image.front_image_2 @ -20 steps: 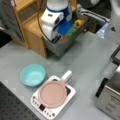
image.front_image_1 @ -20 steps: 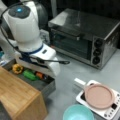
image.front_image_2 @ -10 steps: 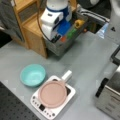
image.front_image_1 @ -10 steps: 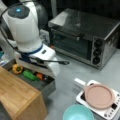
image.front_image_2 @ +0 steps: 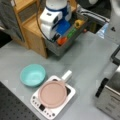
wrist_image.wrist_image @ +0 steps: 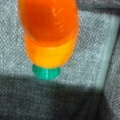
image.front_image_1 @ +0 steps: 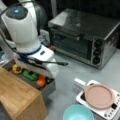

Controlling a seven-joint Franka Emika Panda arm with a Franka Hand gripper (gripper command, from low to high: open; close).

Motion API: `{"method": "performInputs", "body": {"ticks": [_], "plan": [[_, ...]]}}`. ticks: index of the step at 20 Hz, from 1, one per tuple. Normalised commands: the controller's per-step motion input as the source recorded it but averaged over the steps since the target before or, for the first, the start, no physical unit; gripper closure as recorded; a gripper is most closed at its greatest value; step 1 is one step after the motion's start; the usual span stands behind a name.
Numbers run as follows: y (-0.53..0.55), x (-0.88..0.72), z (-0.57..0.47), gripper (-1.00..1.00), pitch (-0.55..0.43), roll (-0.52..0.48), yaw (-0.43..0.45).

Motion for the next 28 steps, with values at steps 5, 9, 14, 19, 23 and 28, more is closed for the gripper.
{"method": "performInputs", "body": {"ticks": [5,9,14,19,23,28], "plan": [[0.06,-0.09,-0.05,-1.0,-0.102,0.148,-0.19],[0.14,-0.12,-0.06,-1.0,-0.086,0.167,-0.347],[0.18,-0.12,-0.03,-1.0,-0.056,0.154,-0.525],[0.32,-0.02,0.08,-1.0,-0.113,0.132,-0.697],[0.42,0.1,0.12,-1.0,-0.141,0.113,-0.626],[0.38,0.23,0.1,-1.0,-0.063,0.153,-0.595]]}}
